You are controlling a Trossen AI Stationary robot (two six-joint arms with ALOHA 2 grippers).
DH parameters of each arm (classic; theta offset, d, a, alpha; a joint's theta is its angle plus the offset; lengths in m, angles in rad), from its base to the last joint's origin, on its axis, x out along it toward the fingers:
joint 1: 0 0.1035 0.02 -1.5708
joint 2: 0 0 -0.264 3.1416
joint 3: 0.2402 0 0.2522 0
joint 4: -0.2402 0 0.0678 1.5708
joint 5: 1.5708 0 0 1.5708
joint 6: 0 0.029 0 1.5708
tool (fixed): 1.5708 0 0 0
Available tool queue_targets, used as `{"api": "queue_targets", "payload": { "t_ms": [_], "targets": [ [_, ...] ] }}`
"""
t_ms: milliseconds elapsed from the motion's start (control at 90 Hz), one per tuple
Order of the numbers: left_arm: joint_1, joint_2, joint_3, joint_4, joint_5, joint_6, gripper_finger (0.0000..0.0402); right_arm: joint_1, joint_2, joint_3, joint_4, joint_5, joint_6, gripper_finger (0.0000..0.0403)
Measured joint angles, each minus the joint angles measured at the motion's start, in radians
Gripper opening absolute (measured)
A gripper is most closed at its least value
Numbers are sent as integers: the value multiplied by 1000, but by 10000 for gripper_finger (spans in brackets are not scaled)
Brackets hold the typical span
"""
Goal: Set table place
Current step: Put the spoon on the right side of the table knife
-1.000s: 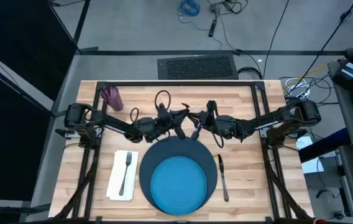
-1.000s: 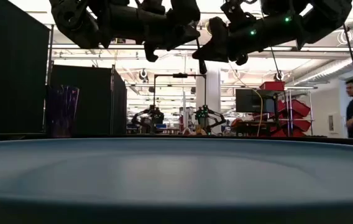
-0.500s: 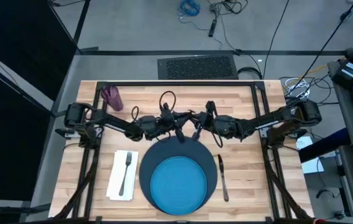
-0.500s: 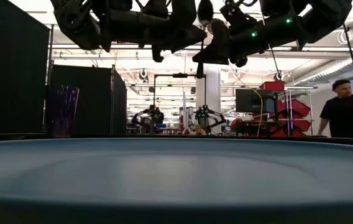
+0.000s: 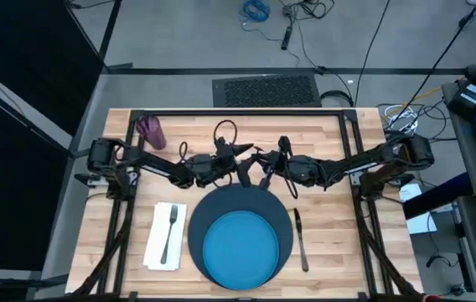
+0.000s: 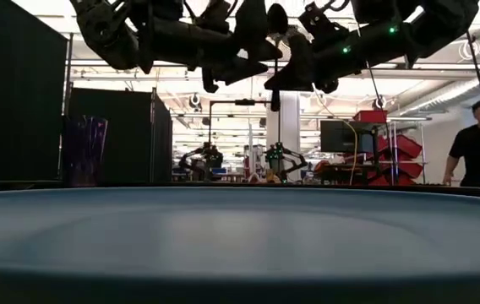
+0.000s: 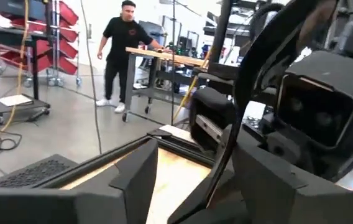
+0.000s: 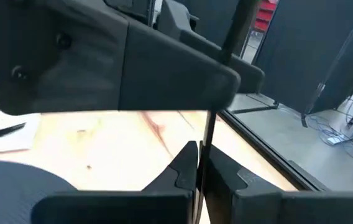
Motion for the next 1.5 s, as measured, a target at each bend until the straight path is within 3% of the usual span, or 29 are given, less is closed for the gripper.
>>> {"api": "queue_targets", "payload": {
  "t_ms": [300,578,878,1111,1244,1500],
  "targets": [
    [0,-84,0,-151,57,33,190,1,-134,0,-117,46,-1,0],
    [-17,-157,0,-555,81,32,190,10,-275,0,-381,143,66,0],
    [-77,-201,0,-917,87,-99,190,10,-515,0,-790,103,373,0],
    [-97,-201,0,-1025,86,-127,190,31,-587,0,-1056,-154,715,0],
    [-104,-201,0,-1088,85,-153,190,117,-600,0,-1198,-224,903,0],
    [-189,-208,0,-1117,84,-162,190,377,-641,0,-1342,-217,1258,0]
  ]
}}
